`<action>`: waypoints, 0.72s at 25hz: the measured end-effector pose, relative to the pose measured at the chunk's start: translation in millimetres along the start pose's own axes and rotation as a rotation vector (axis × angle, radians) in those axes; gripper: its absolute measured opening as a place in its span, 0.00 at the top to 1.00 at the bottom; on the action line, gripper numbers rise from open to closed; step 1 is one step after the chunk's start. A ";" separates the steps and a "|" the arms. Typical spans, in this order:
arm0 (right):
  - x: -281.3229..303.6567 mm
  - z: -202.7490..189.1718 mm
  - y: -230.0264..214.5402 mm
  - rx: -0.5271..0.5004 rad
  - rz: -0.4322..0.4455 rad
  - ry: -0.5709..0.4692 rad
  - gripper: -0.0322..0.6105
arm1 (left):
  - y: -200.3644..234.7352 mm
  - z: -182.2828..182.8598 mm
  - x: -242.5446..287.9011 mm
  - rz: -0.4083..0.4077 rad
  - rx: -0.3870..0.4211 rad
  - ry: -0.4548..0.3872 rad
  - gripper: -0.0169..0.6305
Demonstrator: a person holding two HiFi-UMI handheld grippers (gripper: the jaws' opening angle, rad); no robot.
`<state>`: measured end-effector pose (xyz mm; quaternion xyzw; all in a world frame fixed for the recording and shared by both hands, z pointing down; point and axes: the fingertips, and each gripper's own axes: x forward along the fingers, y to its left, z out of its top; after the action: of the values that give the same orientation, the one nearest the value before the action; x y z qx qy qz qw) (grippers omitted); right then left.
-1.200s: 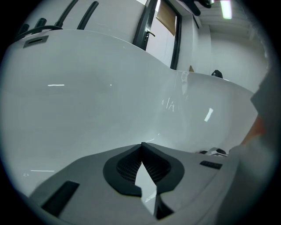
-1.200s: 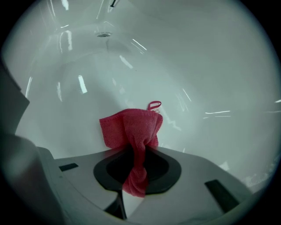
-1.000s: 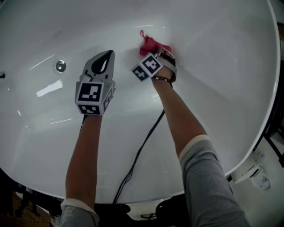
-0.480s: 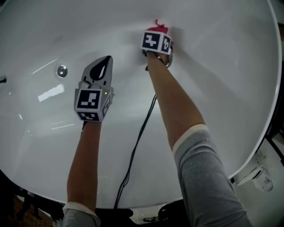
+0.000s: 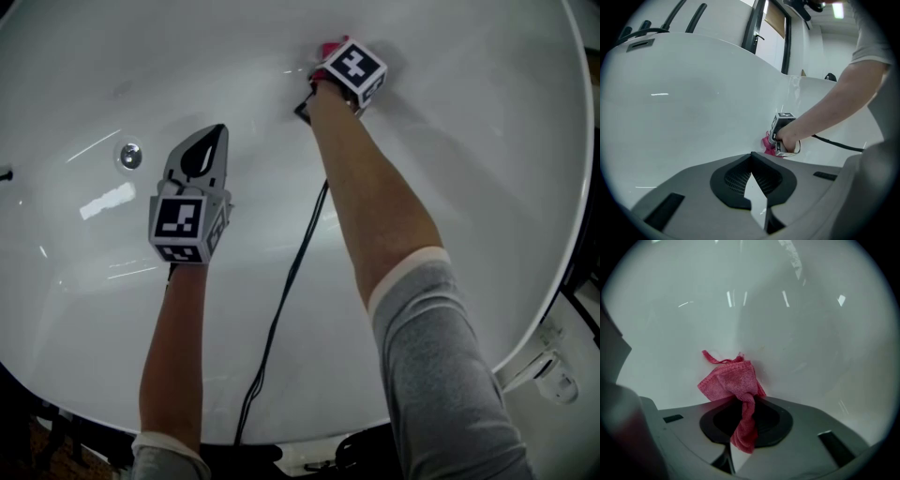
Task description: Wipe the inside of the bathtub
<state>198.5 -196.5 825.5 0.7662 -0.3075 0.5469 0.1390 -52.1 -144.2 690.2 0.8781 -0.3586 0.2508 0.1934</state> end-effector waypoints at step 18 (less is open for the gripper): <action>-71.3 94.7 7.6 0.062 0.101 -0.111 0.86 | -19.5 89.8 -21.7 -0.017 0.007 -0.072 0.98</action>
<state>249.9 -231.7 724.4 0.7828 -0.3358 0.5191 0.0702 -24.2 -166.2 602.8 0.8903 -0.3567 0.2188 0.1794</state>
